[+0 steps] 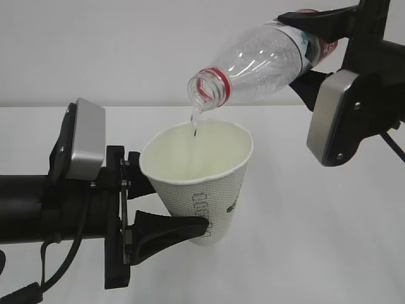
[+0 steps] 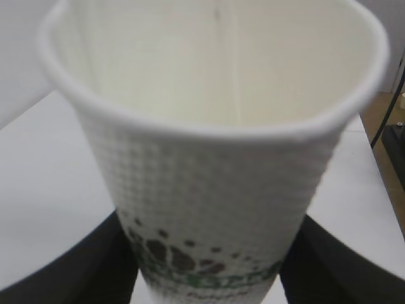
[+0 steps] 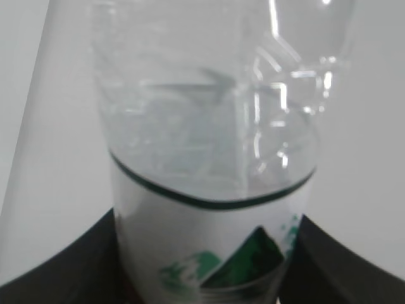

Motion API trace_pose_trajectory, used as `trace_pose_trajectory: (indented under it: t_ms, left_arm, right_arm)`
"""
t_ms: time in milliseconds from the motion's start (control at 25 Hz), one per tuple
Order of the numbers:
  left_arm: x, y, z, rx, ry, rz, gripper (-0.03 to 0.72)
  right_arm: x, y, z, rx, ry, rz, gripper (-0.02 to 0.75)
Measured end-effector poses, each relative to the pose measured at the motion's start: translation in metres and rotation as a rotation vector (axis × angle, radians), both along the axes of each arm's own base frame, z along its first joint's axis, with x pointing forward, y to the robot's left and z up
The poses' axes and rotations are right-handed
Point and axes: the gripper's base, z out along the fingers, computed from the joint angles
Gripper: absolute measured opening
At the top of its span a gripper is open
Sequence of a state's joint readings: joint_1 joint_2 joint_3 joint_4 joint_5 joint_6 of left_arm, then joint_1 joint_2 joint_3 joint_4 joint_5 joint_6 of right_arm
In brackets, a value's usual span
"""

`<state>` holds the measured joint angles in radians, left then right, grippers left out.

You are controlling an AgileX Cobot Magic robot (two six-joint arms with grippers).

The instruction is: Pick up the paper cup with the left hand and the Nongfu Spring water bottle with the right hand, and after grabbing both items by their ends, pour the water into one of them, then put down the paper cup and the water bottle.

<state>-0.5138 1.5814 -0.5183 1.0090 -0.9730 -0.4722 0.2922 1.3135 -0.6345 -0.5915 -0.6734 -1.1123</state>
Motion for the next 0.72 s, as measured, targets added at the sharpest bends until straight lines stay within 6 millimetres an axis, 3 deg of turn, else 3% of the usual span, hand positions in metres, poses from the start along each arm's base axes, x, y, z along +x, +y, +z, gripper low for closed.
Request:
trace_pose_trajectory:
  t_ms: [720]
  left_arm:
    - [0.0001,0.0001,-0.0002,0.002,0.000,0.001,0.462]
  right_arm:
    - [0.0000,0.0000,0.0001,-0.001,-0.002,0.001,0.451]
